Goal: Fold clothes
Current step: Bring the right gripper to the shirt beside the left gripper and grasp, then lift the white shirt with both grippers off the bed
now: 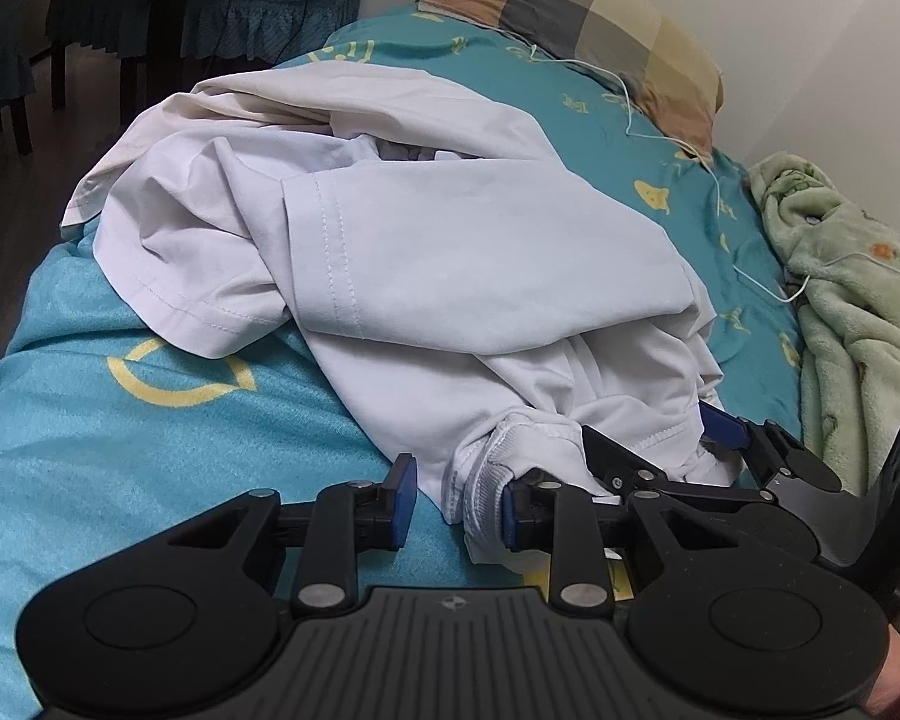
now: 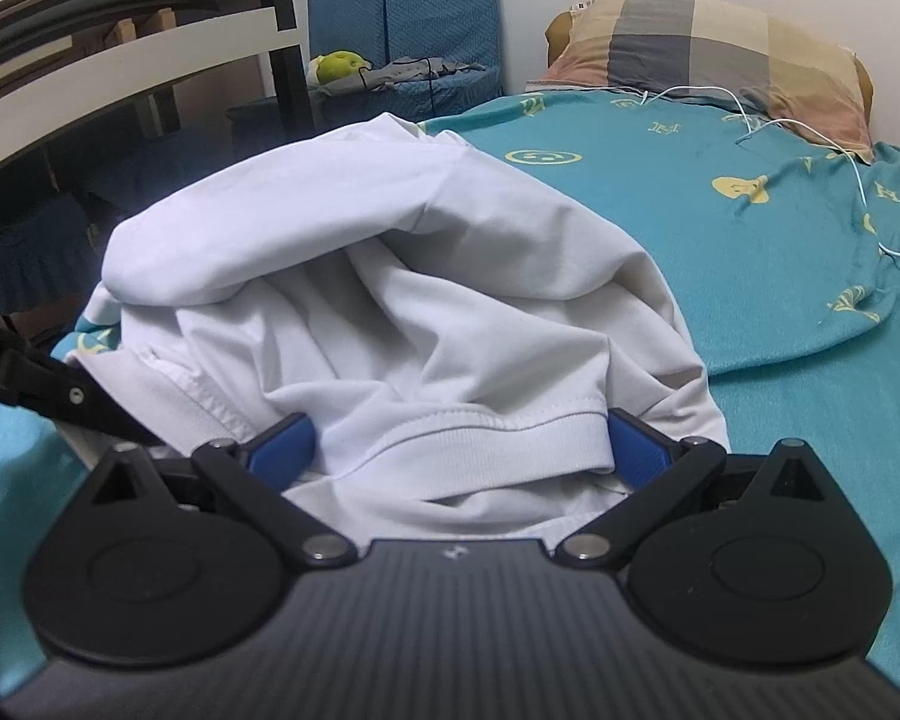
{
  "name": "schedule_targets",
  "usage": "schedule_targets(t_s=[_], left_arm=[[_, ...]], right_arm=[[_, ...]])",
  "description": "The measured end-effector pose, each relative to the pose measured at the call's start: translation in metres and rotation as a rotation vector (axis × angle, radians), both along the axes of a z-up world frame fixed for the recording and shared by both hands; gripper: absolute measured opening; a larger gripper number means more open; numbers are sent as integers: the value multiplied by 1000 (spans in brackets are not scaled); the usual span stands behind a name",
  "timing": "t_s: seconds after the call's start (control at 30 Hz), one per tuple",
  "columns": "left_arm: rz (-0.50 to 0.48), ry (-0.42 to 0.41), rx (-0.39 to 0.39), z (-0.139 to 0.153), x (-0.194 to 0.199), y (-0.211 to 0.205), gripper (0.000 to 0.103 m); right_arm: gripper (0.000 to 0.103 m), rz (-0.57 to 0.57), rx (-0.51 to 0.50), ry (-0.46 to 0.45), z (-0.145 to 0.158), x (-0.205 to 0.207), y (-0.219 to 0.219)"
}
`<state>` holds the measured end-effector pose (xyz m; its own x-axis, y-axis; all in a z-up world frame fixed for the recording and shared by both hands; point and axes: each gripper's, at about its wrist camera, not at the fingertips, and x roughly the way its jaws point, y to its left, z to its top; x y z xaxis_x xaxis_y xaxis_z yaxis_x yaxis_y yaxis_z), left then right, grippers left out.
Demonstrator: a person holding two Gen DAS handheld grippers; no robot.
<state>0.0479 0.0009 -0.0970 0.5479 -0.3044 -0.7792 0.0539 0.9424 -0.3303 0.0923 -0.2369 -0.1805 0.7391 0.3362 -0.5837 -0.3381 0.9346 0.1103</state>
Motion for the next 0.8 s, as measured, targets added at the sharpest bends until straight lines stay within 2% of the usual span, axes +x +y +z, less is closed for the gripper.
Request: schedule_targets(t_s=[0.1, 0.23, 0.3, 0.33, 0.43, 0.5, 0.57, 0.63, 0.8], left_arm=[[1, -5, -4, 1, -1, 1, 26], [12, -36, -27, 9, -5, 5, 14], [21, -65, -40, 15, -8, 7, 11], [28, -93, -50, 21, -11, 10, 10], [51, -197, -86, 44, -25, 20, 8], [56, -268, -109, 60, -36, 29, 8], [68, -324, -138, 73, -41, 38, 7], [79, -365, -178, 84, -42, 47, 7], [94, -412, -251, 94, -42, 59, 7]], right_arm=[[102, -9, 28, 18, 10, 1, -11], [103, -263, 142, -72, 42, -4, -49], [102, -315, 166, -92, 55, -6, -62], [102, -320, 140, -83, 58, -6, -62], [93, -255, 52, -30, 61, -6, -52], [79, -203, 37, -10, 65, -8, -45], [77, -136, 44, 9, 74, -11, -39], [77, -46, 41, -15, 85, -17, -28], [77, 185, -71, -45, 92, -31, 14]])
